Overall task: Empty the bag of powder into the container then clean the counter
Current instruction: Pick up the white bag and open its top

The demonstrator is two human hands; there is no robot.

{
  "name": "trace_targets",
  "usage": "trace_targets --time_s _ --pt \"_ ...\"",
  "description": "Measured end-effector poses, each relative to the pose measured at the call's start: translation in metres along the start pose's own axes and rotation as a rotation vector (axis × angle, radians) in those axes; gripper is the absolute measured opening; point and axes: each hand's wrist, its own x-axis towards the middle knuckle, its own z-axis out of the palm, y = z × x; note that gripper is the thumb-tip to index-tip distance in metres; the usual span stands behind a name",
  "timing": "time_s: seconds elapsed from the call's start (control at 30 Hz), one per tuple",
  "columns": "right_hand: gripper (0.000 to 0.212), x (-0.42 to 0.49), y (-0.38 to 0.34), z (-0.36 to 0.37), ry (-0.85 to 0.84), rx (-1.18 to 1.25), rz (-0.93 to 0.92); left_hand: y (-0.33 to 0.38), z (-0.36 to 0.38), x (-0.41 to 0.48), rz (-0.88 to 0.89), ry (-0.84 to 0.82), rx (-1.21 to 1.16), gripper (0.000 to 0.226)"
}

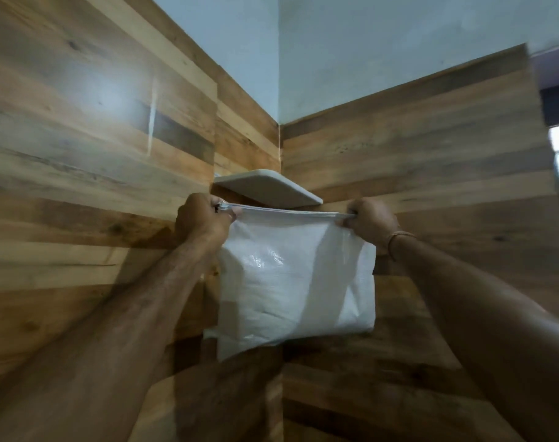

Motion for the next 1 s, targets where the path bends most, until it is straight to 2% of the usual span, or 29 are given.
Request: trace_targets --time_s 0.17,0.33,0.47,0.63,0.8,1.0 --pt "0.044 -0.041 0.041 -0.067 -0.003 0.027 0.006 0.051 -0.002 -0.049 0.098 -0.034 0.04 0.035" --pt "0.038 -0.114 0.089 -0.143 -0.114 0.041 0.051 0.085 0.001 -0.136 0.087 -0.143 -0.047 0.02" --pt "0.036 -0.213 0.153 -0.189 -0.274 0.065 0.118 0.095 0.011 -0.259 0.023 -0.236 -0.037 0.016" --pt "0.047 -0.361 0.243 -0.206 -0.475 0.062 0.259 0.084 0.019 -0.422 -0.122 -0.452 -0.01 0.018" --pt "0.03 -0.51 0.315 -0.209 -0.707 0.098 0.371 0.075 0.01 -0.59 -0.239 -0.59 0.089 0.021" --pt "0.038 -0.63 0.359 -0.198 -0.752 0.057 0.426 0.062 -0.021 -0.723 -0.335 -0.666 0.301 0.016"
